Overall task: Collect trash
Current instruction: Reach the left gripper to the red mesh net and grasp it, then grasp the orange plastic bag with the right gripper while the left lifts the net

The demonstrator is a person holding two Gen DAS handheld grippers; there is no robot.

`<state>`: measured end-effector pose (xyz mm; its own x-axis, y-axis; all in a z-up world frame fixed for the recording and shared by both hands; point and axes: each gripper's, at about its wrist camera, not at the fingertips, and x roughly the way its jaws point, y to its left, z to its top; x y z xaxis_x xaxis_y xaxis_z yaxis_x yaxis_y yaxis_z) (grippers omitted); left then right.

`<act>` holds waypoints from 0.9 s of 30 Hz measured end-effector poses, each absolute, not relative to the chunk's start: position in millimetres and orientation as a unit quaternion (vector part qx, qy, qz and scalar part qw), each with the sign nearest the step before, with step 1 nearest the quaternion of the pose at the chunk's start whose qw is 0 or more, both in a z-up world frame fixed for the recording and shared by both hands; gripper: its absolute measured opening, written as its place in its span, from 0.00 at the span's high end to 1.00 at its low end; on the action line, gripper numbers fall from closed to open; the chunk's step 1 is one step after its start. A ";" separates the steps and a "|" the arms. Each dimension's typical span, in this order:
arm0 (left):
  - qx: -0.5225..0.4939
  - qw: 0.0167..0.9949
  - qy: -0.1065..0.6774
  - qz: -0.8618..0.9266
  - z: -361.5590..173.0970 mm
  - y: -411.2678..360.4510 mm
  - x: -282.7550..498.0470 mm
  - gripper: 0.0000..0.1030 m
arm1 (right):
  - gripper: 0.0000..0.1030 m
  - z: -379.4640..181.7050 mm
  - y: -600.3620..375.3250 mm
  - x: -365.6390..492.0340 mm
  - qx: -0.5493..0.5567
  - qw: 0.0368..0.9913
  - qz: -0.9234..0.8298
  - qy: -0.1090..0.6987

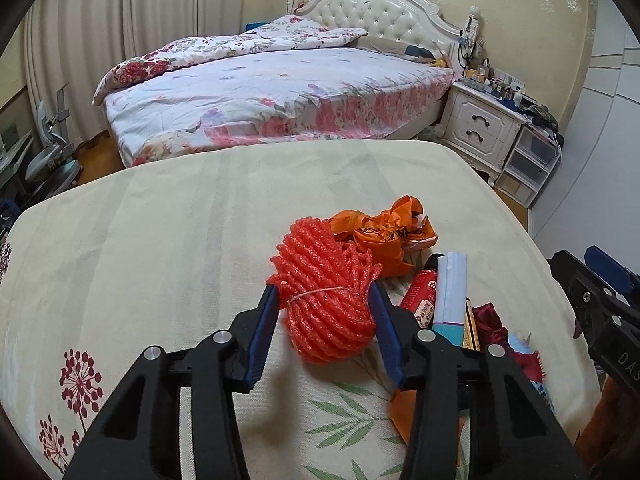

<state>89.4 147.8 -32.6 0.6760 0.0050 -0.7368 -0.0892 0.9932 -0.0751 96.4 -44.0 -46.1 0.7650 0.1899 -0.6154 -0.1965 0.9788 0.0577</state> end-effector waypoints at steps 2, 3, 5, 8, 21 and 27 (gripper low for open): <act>-0.060 0.916 0.397 0.020 -30.6 151.1 86.1 0.64 | 0.30 -44.0 -38.7 98.0 -0.008 0.939 0.108 0.326; -0.064 0.916 0.395 0.022 -29.1 153.9 83.9 0.64 | 0.30 -43.3 -35.5 98.6 -0.010 0.939 0.111 0.325; -0.068 0.918 0.389 0.027 -25.5 159.9 81.9 0.64 | 0.30 -42.1 -28.7 98.2 -0.013 0.939 0.115 0.324; -0.074 0.921 0.382 0.036 -20.3 171.0 76.3 0.64 | 0.30 -40.3 -18.3 99.4 -0.016 0.938 0.126 0.324; -0.084 0.919 0.368 0.113 -14.4 248.3 56.1 0.64 | 0.25 -46.5 41.4 125.0 -0.023 0.919 0.178 0.350; -0.084 0.915 0.365 0.147 -16.5 281.6 52.4 0.64 | 0.25 -58.5 62.1 141.0 -0.039 0.911 0.177 0.371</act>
<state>52.4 281.6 -16.5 0.6901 0.2072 -0.6934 -0.3307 0.9426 -0.0474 141.0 62.1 -58.5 0.6625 0.2940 -0.6890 -0.3511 0.9343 0.0611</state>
